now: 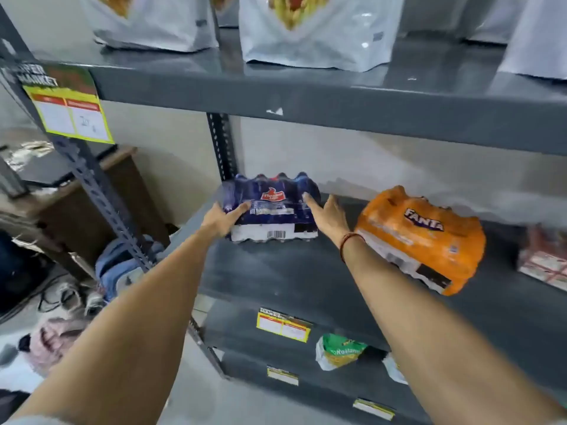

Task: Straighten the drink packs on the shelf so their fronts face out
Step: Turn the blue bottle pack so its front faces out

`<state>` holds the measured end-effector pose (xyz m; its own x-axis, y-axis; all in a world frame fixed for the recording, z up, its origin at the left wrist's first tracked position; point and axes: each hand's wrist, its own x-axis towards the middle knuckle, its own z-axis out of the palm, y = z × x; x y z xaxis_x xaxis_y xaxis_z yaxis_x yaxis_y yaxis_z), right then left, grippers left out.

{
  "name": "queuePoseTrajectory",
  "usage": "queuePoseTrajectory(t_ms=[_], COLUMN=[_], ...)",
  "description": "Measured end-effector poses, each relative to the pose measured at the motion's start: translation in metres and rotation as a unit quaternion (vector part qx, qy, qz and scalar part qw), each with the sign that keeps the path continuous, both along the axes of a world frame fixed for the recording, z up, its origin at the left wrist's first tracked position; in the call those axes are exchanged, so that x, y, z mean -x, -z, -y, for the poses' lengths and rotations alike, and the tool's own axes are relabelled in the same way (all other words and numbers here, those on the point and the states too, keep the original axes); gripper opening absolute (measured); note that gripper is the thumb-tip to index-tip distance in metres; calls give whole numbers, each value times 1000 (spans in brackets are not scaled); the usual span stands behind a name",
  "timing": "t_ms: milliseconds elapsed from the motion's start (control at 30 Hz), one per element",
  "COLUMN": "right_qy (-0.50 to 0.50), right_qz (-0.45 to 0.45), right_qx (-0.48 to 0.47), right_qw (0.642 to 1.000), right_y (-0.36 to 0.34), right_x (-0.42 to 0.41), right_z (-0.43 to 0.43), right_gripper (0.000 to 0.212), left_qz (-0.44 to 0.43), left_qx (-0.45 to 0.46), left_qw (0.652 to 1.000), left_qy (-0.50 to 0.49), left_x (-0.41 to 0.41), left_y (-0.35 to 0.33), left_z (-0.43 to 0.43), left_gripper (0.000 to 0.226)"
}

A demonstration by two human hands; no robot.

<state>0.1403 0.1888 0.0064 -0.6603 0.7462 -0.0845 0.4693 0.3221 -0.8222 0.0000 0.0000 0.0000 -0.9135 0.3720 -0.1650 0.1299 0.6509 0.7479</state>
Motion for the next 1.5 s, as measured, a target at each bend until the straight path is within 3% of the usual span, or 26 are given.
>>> queuePoseTrajectory(t_ms=[133,267,500,667,767,867,933,1033,1133,1200,1333,1500], right_qy=[34,51,50,42,18,-5,-30,-64,-63,-48,-22,-5], right_qz=[-22,-52,-110,-158,-179,-196,-208,-224,-238,-247,-246,-225], right_qx=[146,202,268,258,246,226,212,185,160,134,39,-51], right_qw=[988,977,956,952,952,954,954,955,956,959,968,973], right_y=[10,17,17,26,33,38,39,41,47,52,61,68], right_x=[23,34,42,34,23,12,5,-4,-15,-20,-26,-23], right_z=[-9,-11,-11,-6,-1,6,9,14,23,29,42,55], right_gripper=[81,81,61,50,54,34,37,52,57,60,65,76], left_qz=[83,118,142,166,171,160,154,139,103,69,-71,-178], left_qx=[-115,-167,-268,-324,-349,-357,-361,-350,-327,-301,-165,-82], left_qw=[990,979,953,931,921,919,917,921,933,943,981,981], left_qy=[5,18,-14,3,36,59,77,103,114,124,74,2], left_x=[18,32,30,22,17,10,6,0,-5,-2,4,3], left_y=[8,16,21,28,33,35,34,33,37,37,39,46], left_z=[-5,-5,-8,-1,7,14,19,27,35,39,36,24], left_gripper=[53,60,24,38,43,46,52,76,83,83,78,58])
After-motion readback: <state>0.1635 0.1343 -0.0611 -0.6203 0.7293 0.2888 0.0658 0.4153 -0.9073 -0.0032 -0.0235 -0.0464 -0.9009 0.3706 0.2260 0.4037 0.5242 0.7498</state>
